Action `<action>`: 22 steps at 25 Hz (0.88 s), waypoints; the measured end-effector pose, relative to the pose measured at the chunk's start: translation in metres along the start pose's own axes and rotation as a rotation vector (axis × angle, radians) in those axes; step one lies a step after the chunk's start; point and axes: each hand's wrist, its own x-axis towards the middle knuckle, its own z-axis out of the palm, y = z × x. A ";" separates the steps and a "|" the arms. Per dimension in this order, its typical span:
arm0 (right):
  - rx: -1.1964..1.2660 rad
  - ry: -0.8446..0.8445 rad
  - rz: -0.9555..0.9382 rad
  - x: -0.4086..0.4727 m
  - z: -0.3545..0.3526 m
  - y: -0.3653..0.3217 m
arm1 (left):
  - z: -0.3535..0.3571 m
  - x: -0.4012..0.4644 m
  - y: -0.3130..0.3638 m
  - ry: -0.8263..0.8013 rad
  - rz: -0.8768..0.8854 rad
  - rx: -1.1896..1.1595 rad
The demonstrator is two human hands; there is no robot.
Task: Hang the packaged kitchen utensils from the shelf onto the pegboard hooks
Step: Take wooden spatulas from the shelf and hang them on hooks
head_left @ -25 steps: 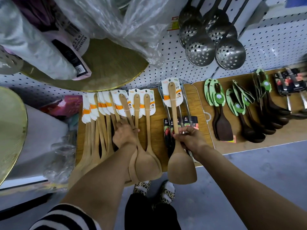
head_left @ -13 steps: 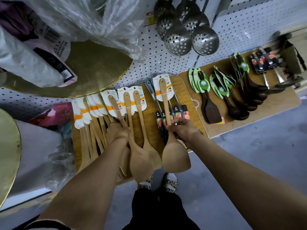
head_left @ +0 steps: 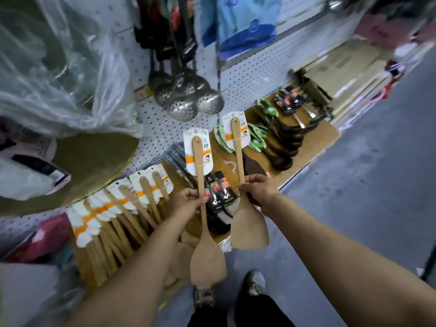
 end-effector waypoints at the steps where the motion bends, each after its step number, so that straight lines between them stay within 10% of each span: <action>1: 0.017 0.026 -0.021 0.001 -0.016 -0.004 | 0.013 0.000 0.014 -0.032 0.030 0.007; 22: 0.329 0.425 -0.538 0.032 -0.591 -0.199 | 0.537 -0.077 0.380 -0.379 0.501 0.022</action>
